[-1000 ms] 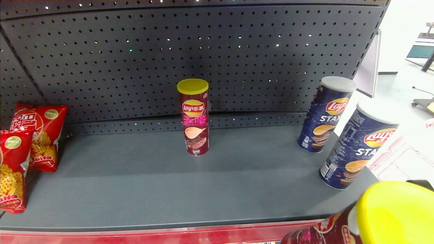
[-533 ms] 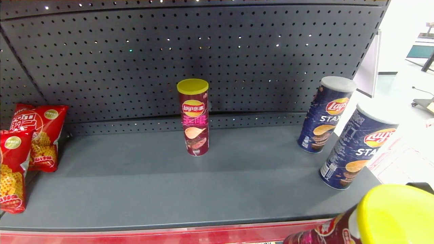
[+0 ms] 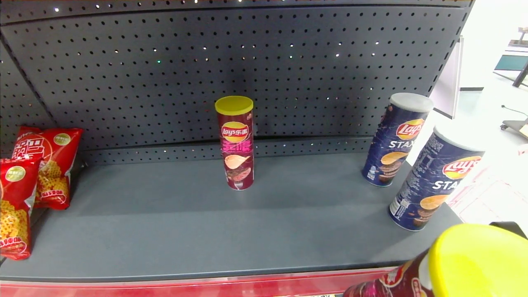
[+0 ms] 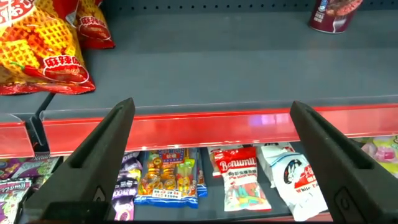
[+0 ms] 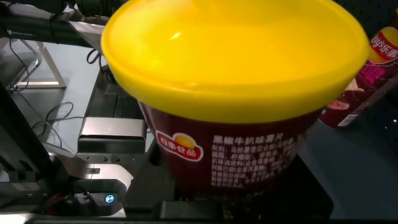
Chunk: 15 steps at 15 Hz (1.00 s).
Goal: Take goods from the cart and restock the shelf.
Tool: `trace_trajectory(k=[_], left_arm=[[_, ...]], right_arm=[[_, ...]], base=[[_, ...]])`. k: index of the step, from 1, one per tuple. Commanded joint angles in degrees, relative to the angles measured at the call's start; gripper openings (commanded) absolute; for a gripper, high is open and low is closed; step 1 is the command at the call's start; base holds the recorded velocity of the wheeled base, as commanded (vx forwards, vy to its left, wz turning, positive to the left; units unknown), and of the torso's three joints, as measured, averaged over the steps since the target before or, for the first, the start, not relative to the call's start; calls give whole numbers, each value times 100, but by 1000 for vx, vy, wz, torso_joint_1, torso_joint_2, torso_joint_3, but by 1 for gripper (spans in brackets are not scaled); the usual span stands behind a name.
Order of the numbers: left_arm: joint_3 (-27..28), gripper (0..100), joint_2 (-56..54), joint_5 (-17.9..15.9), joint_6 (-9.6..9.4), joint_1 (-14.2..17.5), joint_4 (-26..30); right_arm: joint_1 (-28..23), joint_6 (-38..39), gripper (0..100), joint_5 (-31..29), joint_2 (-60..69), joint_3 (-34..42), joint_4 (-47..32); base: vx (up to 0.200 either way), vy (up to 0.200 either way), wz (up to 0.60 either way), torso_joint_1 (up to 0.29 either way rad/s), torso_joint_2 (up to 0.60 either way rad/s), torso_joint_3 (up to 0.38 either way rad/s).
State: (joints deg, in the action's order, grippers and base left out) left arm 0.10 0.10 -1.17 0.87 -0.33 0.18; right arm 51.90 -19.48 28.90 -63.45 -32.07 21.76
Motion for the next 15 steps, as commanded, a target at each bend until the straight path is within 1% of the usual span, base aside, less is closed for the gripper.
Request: trace_trajectory(k=[1,5,10,15], left_arm=[[-1,100,8,3,1,-2,-1],[-1,100,8,3,1,-2,-1],[-1,100,8,3,1,-2,-1],[-1,100,8,3,1,-2,-1]], right_arm=[[5,-3,0,10,-18,17,-5],[5,-3,0,10,-27,17,-5],[5,-3,0,10,-36,26,-5],[14,-12,0,1,26,114,-5]], base=[[0,0,0,0,0,0],[0,0,0,0,0,0],[0,200,0,3,2,2],[0,0,0,0,0,0]])
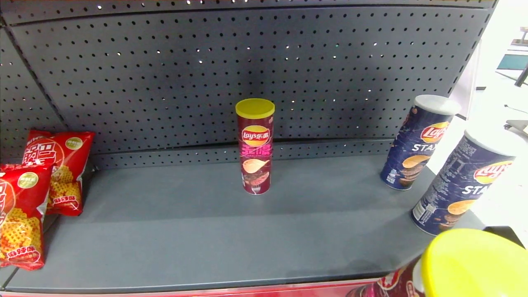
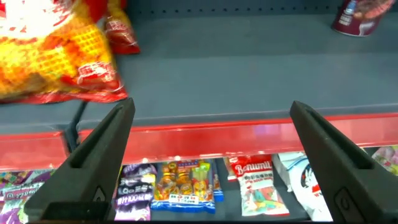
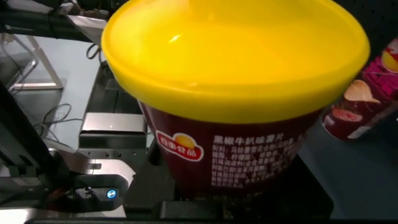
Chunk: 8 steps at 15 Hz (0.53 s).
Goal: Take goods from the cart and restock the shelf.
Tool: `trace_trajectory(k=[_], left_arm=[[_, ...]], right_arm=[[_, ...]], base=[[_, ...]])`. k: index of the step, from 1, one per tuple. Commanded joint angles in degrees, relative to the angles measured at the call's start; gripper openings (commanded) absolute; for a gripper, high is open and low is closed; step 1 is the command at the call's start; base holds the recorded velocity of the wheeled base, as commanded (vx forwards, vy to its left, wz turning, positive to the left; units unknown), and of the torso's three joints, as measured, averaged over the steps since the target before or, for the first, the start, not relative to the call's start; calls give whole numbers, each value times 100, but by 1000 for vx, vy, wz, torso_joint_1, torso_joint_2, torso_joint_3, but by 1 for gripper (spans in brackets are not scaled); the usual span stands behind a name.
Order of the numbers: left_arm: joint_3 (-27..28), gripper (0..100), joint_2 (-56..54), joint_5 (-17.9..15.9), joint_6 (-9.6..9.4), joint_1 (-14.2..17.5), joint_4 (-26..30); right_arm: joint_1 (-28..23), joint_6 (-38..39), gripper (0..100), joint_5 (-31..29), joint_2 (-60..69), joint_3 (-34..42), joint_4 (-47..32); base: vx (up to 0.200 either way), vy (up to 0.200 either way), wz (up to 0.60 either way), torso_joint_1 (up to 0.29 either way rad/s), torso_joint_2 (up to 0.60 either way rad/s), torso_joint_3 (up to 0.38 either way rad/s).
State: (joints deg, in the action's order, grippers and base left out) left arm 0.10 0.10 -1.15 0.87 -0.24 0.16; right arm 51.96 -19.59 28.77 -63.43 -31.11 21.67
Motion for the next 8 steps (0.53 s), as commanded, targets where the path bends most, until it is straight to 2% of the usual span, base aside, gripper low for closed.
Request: trace_trajectory(k=[1,8], left_arm=[[-1,100,8,0,10,-11,2],[-1,100,8,-44,-51,-2,2]], right_arm=[[-1,-1,0,15,23,17,3],[-45,34,0,-12,6,17,12]], base=[[0,0,0,0,0,0],[0,0,0,0,0,0]])
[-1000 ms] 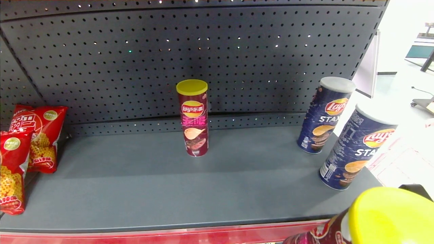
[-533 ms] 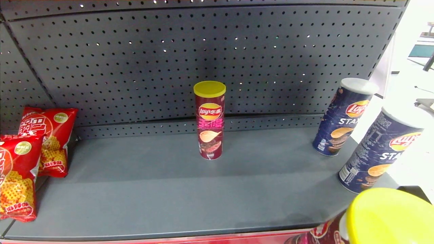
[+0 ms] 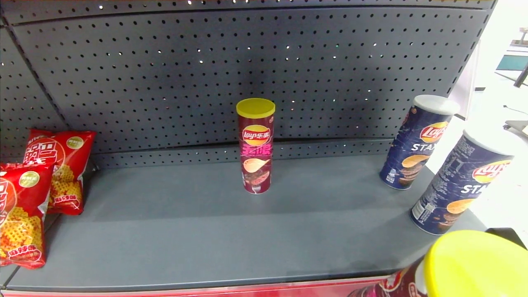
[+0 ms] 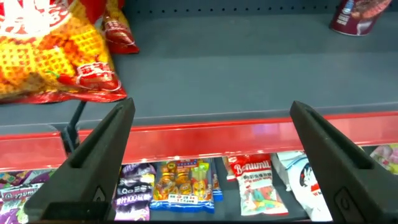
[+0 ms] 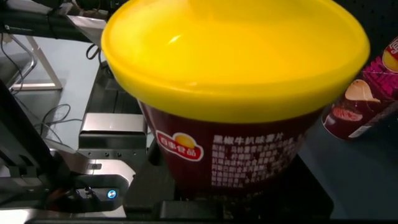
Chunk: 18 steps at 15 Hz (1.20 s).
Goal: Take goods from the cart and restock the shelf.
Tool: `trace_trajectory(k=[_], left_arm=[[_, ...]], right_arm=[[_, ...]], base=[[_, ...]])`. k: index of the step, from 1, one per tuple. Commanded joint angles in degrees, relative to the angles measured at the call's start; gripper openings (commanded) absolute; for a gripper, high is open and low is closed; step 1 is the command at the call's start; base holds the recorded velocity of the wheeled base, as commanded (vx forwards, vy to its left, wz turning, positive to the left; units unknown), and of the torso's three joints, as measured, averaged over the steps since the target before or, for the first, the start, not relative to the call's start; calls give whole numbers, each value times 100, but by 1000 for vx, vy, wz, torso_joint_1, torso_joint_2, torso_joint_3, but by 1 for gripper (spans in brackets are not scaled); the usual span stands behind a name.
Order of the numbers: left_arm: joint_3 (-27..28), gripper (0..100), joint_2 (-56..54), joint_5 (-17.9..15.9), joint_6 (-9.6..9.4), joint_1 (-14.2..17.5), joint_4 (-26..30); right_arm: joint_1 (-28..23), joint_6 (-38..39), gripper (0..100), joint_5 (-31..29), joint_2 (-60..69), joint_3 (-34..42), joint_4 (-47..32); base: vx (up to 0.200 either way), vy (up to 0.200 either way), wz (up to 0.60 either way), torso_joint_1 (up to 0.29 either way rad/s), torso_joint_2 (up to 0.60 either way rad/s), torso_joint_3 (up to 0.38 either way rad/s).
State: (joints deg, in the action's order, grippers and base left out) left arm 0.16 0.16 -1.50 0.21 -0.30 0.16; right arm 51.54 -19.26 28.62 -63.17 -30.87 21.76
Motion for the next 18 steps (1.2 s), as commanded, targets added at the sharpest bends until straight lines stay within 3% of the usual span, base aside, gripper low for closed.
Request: trace_trajectory(k=[1,2,3,4,5,6,7,8,9,10,11,12,13,14,16,18], left_arm=[[-7,100,46,9,-47,-5,2],[-7,100,11,-17,-311,4,-42],[547,100,116,-17,-610,4,-367],[1346,100,547,-17,-610,-49,-640],[2375,100,1522,-35,-539,-304,-772],[3658,100,2463,-17,-443,-822,-780],[4440,100,3535,-17,-478,-1121,-851],[4783,100,4185,-35,-495,-1165,-1044],[5047,100,5152,-175,-618,-1174,-1624],[5038,100,6251,-667,-1031,-1174,-2530],[4924,100,6804,-1019,-1348,-1182,-3022],[4467,100,7525,-1274,-1559,-1429,-3523],[4212,100,7719,-1239,-1445,-1727,-3646],[3922,100,7973,-1151,-1216,-2079,-3690],[3860,100,8395,-1098,-1172,-2351,-3795],[4335,100,9011,-1124,-1172,-2395,-3918]], right_arm=[[-13,10,0,3,-29,-7,12],[-21,19,0,-6,-46,-60,12],[-39,28,0,-6,-46,-148,21],[-83,28,0,-6,-37,-200,12],[-153,54,0,-6,-46,-306,12],[-215,177,0,-6,-64,-473,12],[-241,239,0,-6,-90,-614,12],[-294,265,0,-6,-125,-719,12],[-347,291,0,3,-143,-824,12],[-382,370,0,12,-222,-991,12],[-408,423,0,12,-248,-1079,12],[-434,458,0,3,-275,-1220,12],[-426,467,0,3,-283,-1246,12],[-470,485,0,3,-275,-1273,12],[-610,590,0,20,-275,-1299,12],[-751,704,0,29,-283,-1308,12]], base=[[0,0,0,0,0,0],[0,0,0,0,0,0],[0,0,0,0,0,0],[0,0,0,0,0,0],[0,0,0,0,0,0],[0,0,0,0,0,0],[0,0,0,0,0,0],[0,0,0,0,0,0],[0,0,0,0,0,0],[0,0,0,0,0,0],[0,0,0,0,0,0],[0,0,0,0,0,0],[0,0,0,0,0,0],[0,0,0,0,0,0],[0,0,0,0,0,0],[0,0,0,0,0,0]])
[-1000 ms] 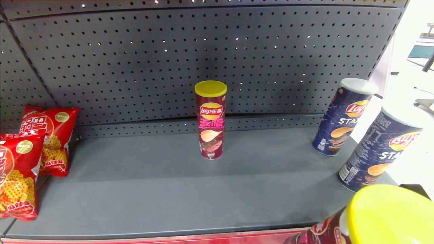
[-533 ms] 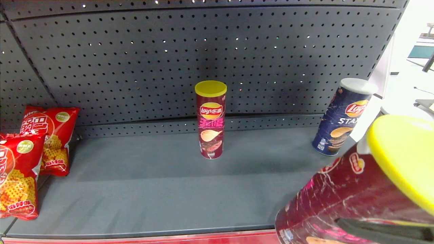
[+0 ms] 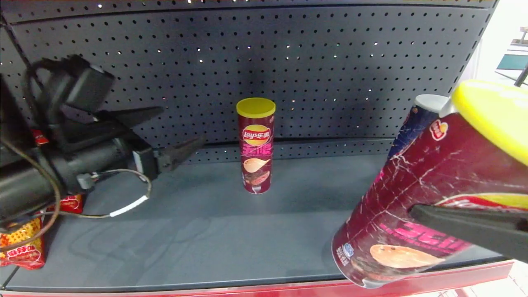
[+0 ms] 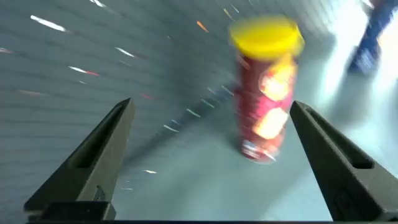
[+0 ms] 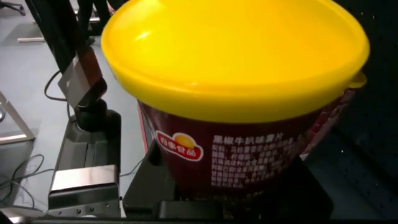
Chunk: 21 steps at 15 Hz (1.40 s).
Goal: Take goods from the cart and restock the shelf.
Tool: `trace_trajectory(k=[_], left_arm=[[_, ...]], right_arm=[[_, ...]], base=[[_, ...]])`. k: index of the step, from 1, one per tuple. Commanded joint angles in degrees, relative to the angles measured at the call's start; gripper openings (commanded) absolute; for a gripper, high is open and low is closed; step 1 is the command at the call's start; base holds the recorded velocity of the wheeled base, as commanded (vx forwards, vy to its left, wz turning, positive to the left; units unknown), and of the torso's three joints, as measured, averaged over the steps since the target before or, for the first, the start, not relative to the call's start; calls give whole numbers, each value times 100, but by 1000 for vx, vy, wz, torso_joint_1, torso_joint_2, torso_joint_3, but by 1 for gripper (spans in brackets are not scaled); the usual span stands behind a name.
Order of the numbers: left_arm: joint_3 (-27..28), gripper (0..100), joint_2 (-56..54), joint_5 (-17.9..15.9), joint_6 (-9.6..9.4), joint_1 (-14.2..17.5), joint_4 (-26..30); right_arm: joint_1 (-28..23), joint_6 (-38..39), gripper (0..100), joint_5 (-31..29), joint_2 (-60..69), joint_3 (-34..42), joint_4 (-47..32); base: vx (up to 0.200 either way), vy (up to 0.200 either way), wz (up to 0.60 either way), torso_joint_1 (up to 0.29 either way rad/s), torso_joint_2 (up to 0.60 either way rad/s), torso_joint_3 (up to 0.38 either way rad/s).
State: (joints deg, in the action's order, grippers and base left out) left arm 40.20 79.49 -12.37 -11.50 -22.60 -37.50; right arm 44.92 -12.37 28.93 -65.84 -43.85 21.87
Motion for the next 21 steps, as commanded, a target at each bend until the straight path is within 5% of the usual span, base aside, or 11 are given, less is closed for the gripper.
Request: trace_trajectory(k=[1,9,20,21], left_arm=[[506,100,1297,-37,7,-271,-153],[1209,100,2492,-222,7,-658,-337],[2158,100,3301,-292,16,-763,-469],[2158,0,3344,-292,16,-763,-583]], right_arm=[[-133,16,0,8,-25,8,10],[-309,86,0,34,-192,-1,10],[-309,86,0,34,-324,34,10],[-309,86,0,34,-324,52,10]], base=[[0,0,0,0,0,0],[0,0,0,0,0,0],[0,0,0,0,0,0],[0,0,0,0,0,0]])
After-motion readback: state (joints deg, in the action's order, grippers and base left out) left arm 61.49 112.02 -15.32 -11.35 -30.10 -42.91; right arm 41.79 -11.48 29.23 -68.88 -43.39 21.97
